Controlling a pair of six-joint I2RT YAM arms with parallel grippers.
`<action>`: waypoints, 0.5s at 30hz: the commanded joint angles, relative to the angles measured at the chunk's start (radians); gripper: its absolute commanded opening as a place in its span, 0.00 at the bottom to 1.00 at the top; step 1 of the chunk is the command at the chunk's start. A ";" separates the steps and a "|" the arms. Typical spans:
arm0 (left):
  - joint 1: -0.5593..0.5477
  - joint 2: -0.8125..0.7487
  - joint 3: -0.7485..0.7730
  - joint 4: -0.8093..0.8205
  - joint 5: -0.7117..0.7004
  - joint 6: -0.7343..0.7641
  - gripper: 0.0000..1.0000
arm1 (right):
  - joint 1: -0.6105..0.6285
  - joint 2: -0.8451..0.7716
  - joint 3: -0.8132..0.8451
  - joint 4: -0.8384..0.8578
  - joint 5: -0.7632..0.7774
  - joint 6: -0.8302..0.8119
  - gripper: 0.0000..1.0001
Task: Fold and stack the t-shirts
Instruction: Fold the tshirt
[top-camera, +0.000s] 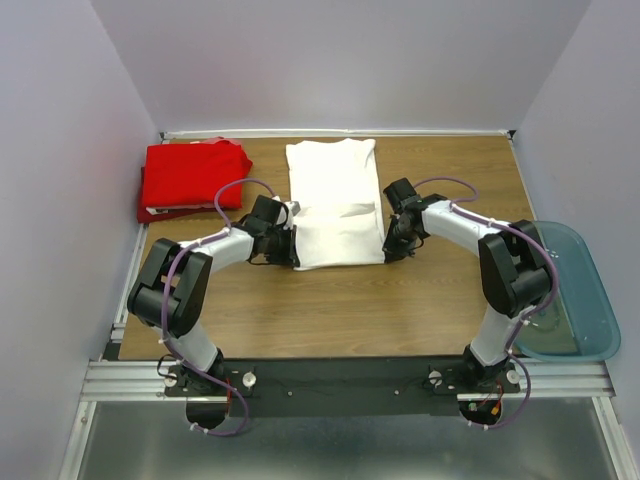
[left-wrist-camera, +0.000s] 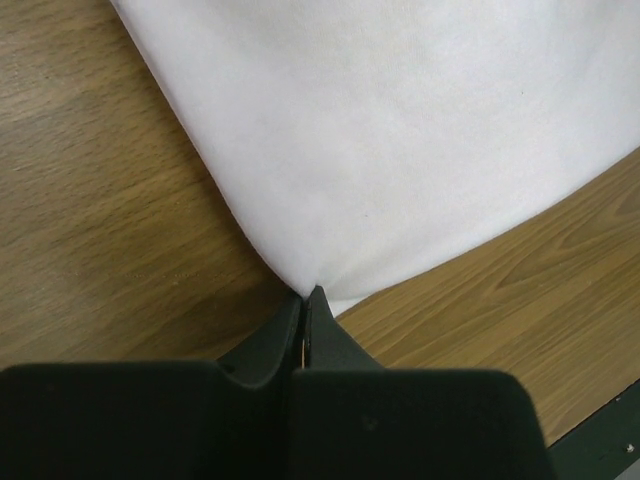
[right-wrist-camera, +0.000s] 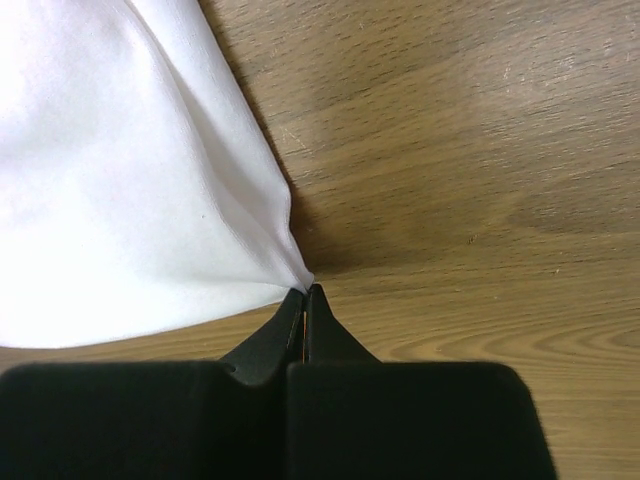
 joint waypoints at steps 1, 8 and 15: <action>-0.002 -0.006 -0.040 -0.115 -0.058 0.027 0.00 | -0.005 -0.014 -0.006 -0.036 0.072 -0.025 0.00; -0.002 -0.076 -0.078 -0.113 -0.029 -0.030 0.27 | -0.005 0.002 0.015 -0.035 0.044 -0.036 0.00; -0.008 -0.099 -0.106 -0.106 -0.020 -0.073 0.47 | -0.005 0.009 0.026 -0.036 0.033 -0.045 0.01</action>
